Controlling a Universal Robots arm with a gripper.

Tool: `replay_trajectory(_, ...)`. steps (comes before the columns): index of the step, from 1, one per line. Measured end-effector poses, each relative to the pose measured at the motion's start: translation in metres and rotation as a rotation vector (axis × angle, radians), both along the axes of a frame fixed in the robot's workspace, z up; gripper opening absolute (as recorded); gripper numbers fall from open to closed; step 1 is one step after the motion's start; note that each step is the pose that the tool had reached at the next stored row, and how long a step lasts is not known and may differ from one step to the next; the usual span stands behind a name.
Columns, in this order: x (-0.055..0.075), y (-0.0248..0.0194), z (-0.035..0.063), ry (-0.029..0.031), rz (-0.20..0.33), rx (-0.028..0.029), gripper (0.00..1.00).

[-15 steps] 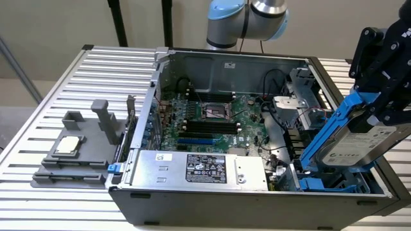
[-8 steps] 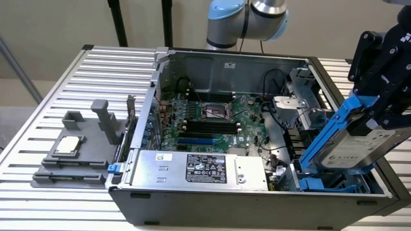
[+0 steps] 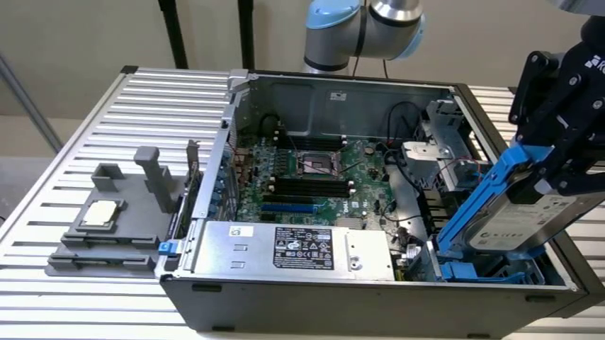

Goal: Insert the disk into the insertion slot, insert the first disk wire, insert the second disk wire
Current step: 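Insert the disk into the insertion slot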

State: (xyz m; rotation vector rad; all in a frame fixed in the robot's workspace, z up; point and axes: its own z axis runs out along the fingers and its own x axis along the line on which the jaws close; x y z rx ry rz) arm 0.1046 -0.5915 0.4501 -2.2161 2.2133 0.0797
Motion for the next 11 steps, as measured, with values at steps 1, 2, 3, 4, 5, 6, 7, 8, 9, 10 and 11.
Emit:
replay_trajectory(1,0.0002,0.0,-0.0005,0.0,0.0,0.0,0.32)
replay_trajectory(2,0.0006,0.0,-0.0011,0.0,0.0,0.0,0.32)
replay_trajectory(3,0.0008,0.0,-0.0017,0.0,0.0,0.0,0.32)
replay_trajectory(4,0.0011,0.0,-0.0024,0.0,0.0,0.0,0.32)
replay_trajectory(5,0.0015,0.0,-0.003,0.0,0.0,0.0,0.32)
replay_trajectory(6,0.0018,0.0,-0.0036,0.0,0.0,0.0001,0.32)
replay_trajectory(7,0.0022,0.0,-0.004,0.0,0.0,0.0001,0.32)
replay_trajectory(8,0.0025,0.0,-0.0043,-0.0001,0.0,0.0,0.32)
replay_trajectory(9,0.0027,0.0,-0.0046,0.0,0.0,0.0,0.32)
replay_trajectory(10,0.0028,0.0,-0.005,0.0,0.0,0.0,0.32)
replay_trajectory(11,0.0028,0.0,-0.0054,0.0,0.0,0.0,0.32)
